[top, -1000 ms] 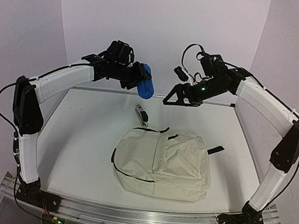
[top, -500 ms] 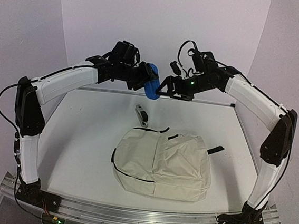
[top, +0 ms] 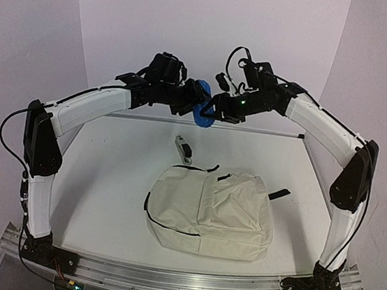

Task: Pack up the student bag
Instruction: Pick up the personal item from the center of the board.

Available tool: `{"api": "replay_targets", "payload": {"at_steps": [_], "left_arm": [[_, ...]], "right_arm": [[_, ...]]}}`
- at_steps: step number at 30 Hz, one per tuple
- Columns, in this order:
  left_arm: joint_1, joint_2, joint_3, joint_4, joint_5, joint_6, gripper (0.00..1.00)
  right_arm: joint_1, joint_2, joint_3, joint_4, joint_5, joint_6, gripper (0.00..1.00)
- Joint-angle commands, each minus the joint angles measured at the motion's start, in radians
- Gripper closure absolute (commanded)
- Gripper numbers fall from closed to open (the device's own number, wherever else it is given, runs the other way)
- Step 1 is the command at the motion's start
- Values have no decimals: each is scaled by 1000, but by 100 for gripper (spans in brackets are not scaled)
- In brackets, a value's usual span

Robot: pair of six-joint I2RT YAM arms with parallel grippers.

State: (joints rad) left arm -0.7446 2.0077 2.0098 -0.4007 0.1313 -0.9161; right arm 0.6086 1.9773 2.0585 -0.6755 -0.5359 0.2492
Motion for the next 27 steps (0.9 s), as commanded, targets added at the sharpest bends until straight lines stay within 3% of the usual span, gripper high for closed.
{"api": "replay_targets", "payload": {"at_steps": [1, 5, 11, 12, 18, 21, 27], "left_arm": [[-6, 15, 86, 31, 24, 10, 48], [-6, 13, 96, 23, 21, 25, 41], [-2, -68, 21, 73, 28, 91, 3], [0, -91, -5, 98, 37, 104, 1], [11, -250, -233, 300, 96, 133, 0], [36, -286, -300, 381, 199, 106, 0], [68, -284, -361, 624, 378, -10, 0]], "right_arm": [[-3, 26, 56, 32, 23, 5, 53], [-2, 31, 72, 34, 26, 11, 70], [-23, 7, 93, 35, -11, 45, 78], [-28, -4, 93, 38, -22, 51, 78], [-78, -46, 85, 91, -177, 155, 79], [-99, -63, 80, 159, -281, 226, 79], [-121, -123, -36, 433, -522, 434, 81]]}}
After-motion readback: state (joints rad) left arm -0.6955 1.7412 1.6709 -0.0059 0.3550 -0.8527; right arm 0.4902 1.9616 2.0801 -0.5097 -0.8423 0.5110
